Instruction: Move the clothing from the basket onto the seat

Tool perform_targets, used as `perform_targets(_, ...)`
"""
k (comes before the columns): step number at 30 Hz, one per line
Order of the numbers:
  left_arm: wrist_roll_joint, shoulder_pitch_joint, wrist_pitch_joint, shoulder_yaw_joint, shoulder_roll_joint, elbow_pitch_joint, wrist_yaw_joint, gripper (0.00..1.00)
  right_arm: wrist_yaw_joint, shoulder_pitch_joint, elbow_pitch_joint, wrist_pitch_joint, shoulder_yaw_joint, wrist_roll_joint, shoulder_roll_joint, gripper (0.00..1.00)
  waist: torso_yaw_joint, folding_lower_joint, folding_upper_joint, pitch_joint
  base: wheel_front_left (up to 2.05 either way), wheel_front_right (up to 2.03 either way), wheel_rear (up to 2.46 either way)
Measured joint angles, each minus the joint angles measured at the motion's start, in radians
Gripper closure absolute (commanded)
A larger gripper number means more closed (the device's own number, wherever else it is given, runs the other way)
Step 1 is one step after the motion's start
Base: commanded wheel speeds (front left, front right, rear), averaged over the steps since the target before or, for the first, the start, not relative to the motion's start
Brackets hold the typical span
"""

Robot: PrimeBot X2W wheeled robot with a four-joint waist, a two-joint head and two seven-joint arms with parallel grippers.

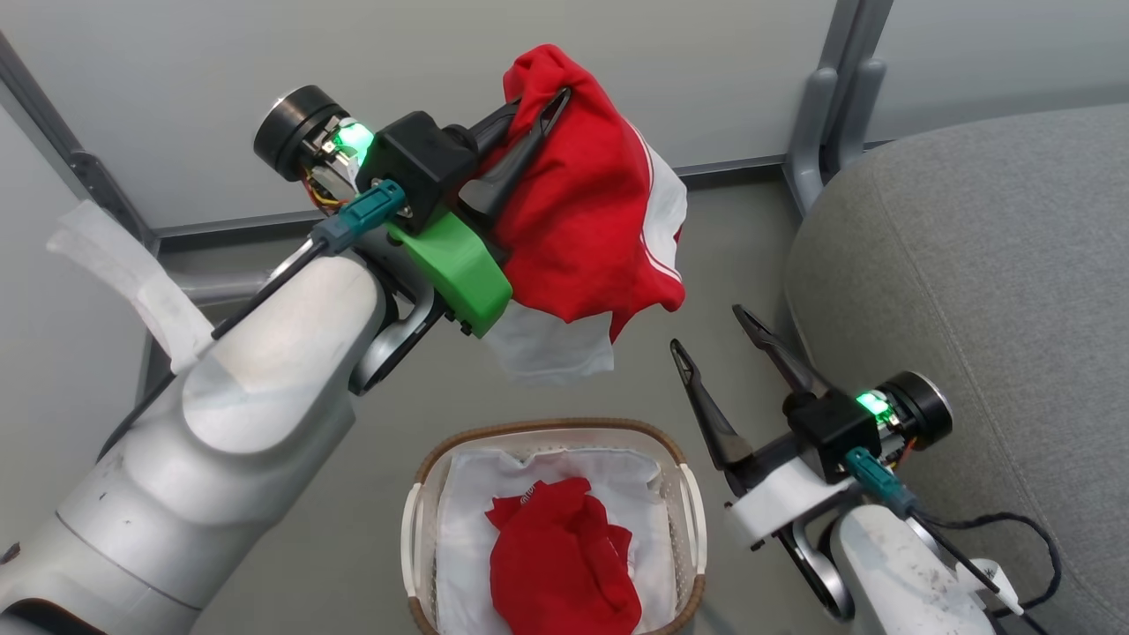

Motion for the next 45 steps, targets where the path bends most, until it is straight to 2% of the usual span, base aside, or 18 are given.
perform_targets(12, -0.012, -0.003, 0.009, -0.025, -0.009, -0.027, 0.0, 1.0, 0.0, -0.172, 0.126, 0.0, 0.069, -0.1, 0.0, 0.0, 0.012, 0.0, 0.0, 0.016, 0.0, 0.0, 0.0)
perform_targets(22, -0.022, 0.009, 0.01, -0.049, -0.018, -0.058, 0.0, 1.0, 0.0, -0.267, 0.191, 0.0, 0.102, -0.073, 0.0, 0.0, 0.024, 0.0, 0.0, 0.011, 0.0, 0.0, 0.0)
perform_targets(23, -0.023, 0.014, 0.01, -0.052, -0.018, -0.058, 0.0, 1.0, 0.0, -0.273, 0.195, 0.0, 0.106, -0.066, 0.0, 0.15, 0.025, 0.0, 0.0, 0.01, 0.0, 0.0, 0.0)
perform_targets(24, -0.024, 0.018, 0.01, -0.053, -0.017, -0.059, 0.0, 1.0, 0.0, -0.276, 0.201, 0.0, 0.11, -0.06, 0.0, 0.48, 0.025, 0.0001, 0.0, 0.009, 0.0, 0.0, 0.0)
perform_targets(25, -0.026, 0.021, 0.01, -0.053, -0.016, -0.059, 0.003, 1.0, 0.0, -0.279, 0.207, 0.0, 0.115, -0.053, 0.0, 0.6, 0.026, 0.0001, 0.0, 0.008, 0.0, 0.0, 0.0)
perform_targets(26, -0.026, 0.024, 0.01, -0.054, -0.015, -0.059, 0.006, 1.0, 0.0, -0.284, 0.212, 0.0, 0.119, -0.047, 0.0, 0.78, 0.027, 0.0001, 0.0, 0.007, 0.0, 0.0, 0.0)
perform_targets(27, -0.026, 0.027, 0.01, -0.054, -0.012, -0.059, 0.007, 1.0, 0.0, -0.289, 0.214, 0.0, 0.122, -0.042, 0.0, 0.88, 0.028, 0.0, 0.0, 0.007, 0.0, 0.0, 0.0)
perform_targets(28, -0.027, 0.032, 0.01, -0.054, -0.009, -0.058, 0.01, 1.0, 0.0, -0.291, 0.215, 0.0, 0.123, -0.039, 0.0, 0.91, 0.028, 0.0001, 0.0, 0.006, 0.0, 0.0, 0.0)
perform_targets(29, -0.029, 0.039, 0.01, -0.054, -0.007, -0.057, 0.013, 1.0, 0.0, -0.292, 0.216, 0.0, 0.124, -0.037, 0.0, 0.99, 0.029, 0.0001, 0.0, 0.005, 0.0, 0.0, 0.0)
perform_targets(37, -0.041, 0.081, -0.018, -0.041, 0.017, -0.046, 0.042, 1.0, 0.0, -0.292, 0.204, 0.0, 0.129, -0.026, 0.0, 1.0, 0.023, 0.0, 0.0, -0.001, 0.0, 0.0, 0.0)
perform_targets(38, -0.041, 0.086, -0.024, -0.04, 0.018, -0.047, 0.045, 0.66, 0.0, -0.292, 0.201, 0.0, 0.128, -0.026, -0.001, 1.0, 0.022, 0.0, 0.0, -0.002, 0.0, 0.0, 0.0)
perform_targets(39, -0.042, 0.095, -0.028, -0.038, 0.02, -0.047, 0.05, 0.5, 0.0, -0.292, 0.198, 0.0, 0.125, -0.026, 0.0, 1.0, 0.021, 0.0001, 0.0, -0.003, 0.0, 0.0, 0.0)
perform_targets(40, -0.048, 0.108, -0.034, -0.036, 0.021, -0.047, 0.056, 0.24, 0.0, -0.292, 0.194, 0.0, 0.123, -0.026, 0.0, 1.0, 0.02, 0.0001, 0.0, -0.005, 0.0, 0.0, 0.0)
perform_targets(41, -0.052, 0.119, -0.04, -0.034, 0.023, -0.046, 0.06, 0.03, 0.0, -0.292, 0.191, 0.0, 0.12, -0.026, 0.0, 1.0, 0.019, 0.0001, 0.0, -0.005, 0.0, 0.0, 0.0)
perform_targets(42, -0.057, 0.134, -0.045, -0.032, 0.026, -0.047, 0.064, 0.0, 0.0, -0.292, 0.187, 0.0, 0.115, -0.026, 0.0, 1.0, 0.017, 0.0001, 0.0, -0.006, 0.0, 0.0, 0.0)
perform_targets(45, -0.074, 0.176, -0.058, -0.03, 0.03, -0.047, 0.077, 0.0, 0.0, -0.292, 0.176, 0.0, 0.101, -0.027, -0.001, 1.0, 0.014, 0.0001, 0.0, -0.007, 0.0, 0.0, 0.0)
